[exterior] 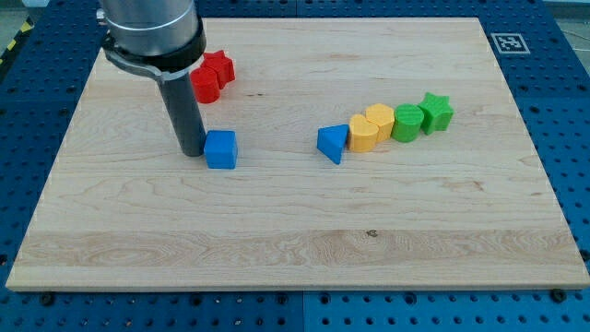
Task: Push blue cube left to the blue triangle
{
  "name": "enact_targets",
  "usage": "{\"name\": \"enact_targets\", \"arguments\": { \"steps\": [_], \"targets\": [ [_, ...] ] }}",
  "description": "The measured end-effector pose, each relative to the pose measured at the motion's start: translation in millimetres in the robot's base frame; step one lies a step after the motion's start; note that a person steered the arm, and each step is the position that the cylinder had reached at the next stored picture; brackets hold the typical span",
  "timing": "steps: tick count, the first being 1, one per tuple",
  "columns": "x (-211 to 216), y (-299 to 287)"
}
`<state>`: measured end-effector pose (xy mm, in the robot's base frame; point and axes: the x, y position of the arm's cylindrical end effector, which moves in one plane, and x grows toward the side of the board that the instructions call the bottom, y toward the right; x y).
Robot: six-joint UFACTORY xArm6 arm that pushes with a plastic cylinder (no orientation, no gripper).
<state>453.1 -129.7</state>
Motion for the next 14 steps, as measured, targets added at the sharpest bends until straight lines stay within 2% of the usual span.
{"name": "enact_targets", "arguments": {
  "steps": [1, 2, 3, 8, 10, 11, 14],
  "targets": [
    [8.8, 2.9],
    [36.8, 2.9],
    [38.7, 2.9],
    [23.4, 28.7],
    [-10.5, 29.8],
    [-14.3, 43.9],
    [10.1, 58.0]
  ]
}}
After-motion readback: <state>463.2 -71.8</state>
